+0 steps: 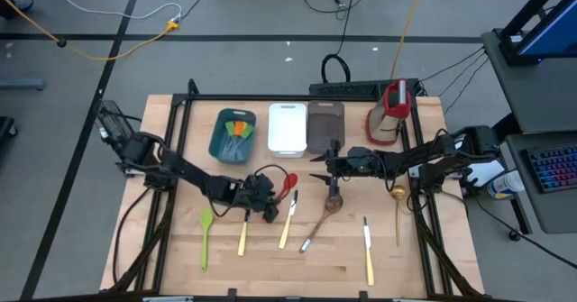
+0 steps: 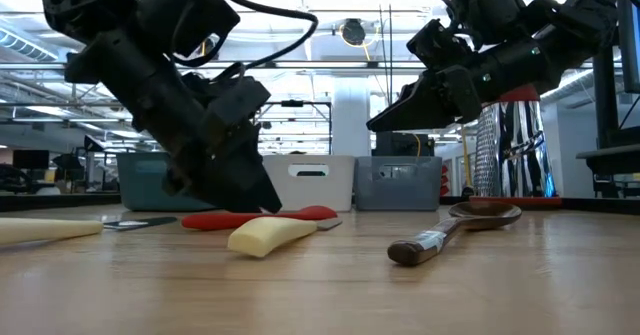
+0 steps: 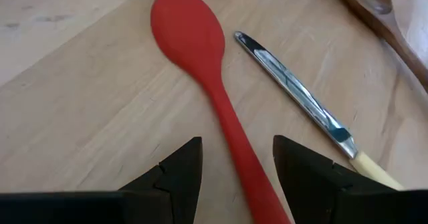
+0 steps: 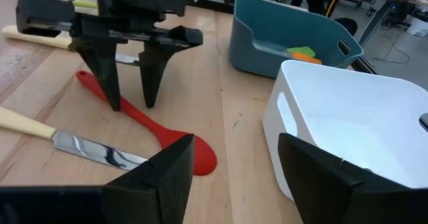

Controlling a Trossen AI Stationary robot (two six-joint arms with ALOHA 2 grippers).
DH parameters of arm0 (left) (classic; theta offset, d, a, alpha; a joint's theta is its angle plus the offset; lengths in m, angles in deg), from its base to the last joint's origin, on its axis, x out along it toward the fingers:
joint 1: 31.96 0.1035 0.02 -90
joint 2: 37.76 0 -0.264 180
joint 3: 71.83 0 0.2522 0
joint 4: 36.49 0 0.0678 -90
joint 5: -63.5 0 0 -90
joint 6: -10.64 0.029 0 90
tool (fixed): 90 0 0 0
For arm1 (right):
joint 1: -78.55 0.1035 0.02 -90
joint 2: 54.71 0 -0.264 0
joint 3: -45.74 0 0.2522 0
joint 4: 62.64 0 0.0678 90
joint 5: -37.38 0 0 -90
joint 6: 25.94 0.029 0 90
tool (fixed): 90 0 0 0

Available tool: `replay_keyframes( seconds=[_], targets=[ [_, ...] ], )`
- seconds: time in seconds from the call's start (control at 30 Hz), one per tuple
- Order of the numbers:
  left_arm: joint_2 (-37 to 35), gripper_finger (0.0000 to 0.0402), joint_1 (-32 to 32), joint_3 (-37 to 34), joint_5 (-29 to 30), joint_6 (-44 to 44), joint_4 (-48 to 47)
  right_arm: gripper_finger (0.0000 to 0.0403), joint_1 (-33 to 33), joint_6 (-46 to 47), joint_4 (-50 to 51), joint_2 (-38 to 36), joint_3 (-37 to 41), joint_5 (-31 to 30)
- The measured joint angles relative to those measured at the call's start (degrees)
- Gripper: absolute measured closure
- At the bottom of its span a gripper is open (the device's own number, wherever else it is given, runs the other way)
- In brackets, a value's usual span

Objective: Pick & Place Kitchen Items
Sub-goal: Put the red serving spoon into the white bin

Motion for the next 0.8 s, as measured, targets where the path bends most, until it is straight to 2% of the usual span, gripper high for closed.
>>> replay_keyframes(
  seconds=[0.3,0.4,0.67,0.8],
  targets=[
    [2.09,0.0227,-1.18,0.20,2.44,2.28,-2.09,0.0193,-0.02,0.00,0.00,0.00,0.00,0.00],
    [2.11,0.0261,-1.14,0.24,3.03,2.79,-3.62,0.0193,0.00,0.00,0.02,0.00,0.00,0.00],
    [2.16,0.0383,-0.92,0.15,4.59,3.37,-4.71,0.0195,0.00,0.00,0.02,0.00,0.00,0.00],
    [2.20,0.0382,-0.05,0.13,5.13,2.30,-4.79,0.0197,-0.01,0.00,0.02,0.00,0.00,0.01]
  ],
)
